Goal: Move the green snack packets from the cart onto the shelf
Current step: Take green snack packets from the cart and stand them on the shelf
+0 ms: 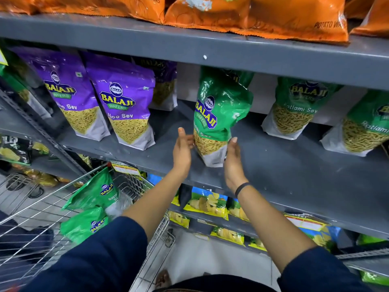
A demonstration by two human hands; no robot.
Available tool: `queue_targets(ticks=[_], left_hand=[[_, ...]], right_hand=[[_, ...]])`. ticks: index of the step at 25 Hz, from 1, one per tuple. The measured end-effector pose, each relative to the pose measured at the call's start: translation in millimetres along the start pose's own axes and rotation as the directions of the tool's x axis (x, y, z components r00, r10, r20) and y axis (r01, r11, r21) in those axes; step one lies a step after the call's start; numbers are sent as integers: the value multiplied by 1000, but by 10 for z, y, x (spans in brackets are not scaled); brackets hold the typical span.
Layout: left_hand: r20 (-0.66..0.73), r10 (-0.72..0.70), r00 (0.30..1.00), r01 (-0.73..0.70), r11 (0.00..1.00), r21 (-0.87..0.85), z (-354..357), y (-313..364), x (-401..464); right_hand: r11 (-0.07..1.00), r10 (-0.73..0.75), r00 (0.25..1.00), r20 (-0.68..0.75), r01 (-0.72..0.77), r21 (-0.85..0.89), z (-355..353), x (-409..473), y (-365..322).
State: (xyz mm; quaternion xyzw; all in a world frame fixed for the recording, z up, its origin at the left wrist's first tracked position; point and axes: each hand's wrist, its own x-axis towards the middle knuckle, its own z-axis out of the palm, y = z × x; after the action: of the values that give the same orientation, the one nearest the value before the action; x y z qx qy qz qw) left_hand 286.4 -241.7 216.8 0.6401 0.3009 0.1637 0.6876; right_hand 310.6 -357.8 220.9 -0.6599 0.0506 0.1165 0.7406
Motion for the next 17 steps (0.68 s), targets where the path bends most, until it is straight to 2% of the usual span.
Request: queue_targets(ticks=[2, 4, 5, 7, 9, 10, 13, 15, 17], left_hand=[[-109, -24, 994, 18, 998, -55, -58, 9, 85], [-104, -45, 994, 36, 995, -92, -94, 140, 277], [-61, -41, 997, 36, 995, -88, -97, 203, 392], [133, -81, 988, 91, 993, -74, -53, 309, 519], [320, -146, 936, 159, 987, -16, 14, 329, 552], [329, -140, 934, 141, 990, 19, 63, 299, 515], [161, -153, 975, 151, 988, 22, 126, 67, 386], [115, -158, 981, 160, 987, -11, 99, -35, 318], [121, -165, 979, 166, 986, 1, 37, -71, 243]], right_hand=[[999, 44, 990, -137, -44, 5, -107, 94, -45], [999, 46, 978, -202, -49, -9, -137, 21, 48], [999, 47, 985, -169, -49, -10, -115, -62, 104], [996, 92, 995, -46, -92, 12, -66, -138, 205], [992, 126, 991, 53, -126, 3, -63, -28, 245], [990, 139, 987, 84, -138, -16, -77, 72, 231], [979, 187, 968, 166, -170, -108, -156, 350, 140], [980, 188, 955, 232, -166, -109, -168, 419, 90], [986, 157, 972, 173, -145, -80, -134, 428, 112]])
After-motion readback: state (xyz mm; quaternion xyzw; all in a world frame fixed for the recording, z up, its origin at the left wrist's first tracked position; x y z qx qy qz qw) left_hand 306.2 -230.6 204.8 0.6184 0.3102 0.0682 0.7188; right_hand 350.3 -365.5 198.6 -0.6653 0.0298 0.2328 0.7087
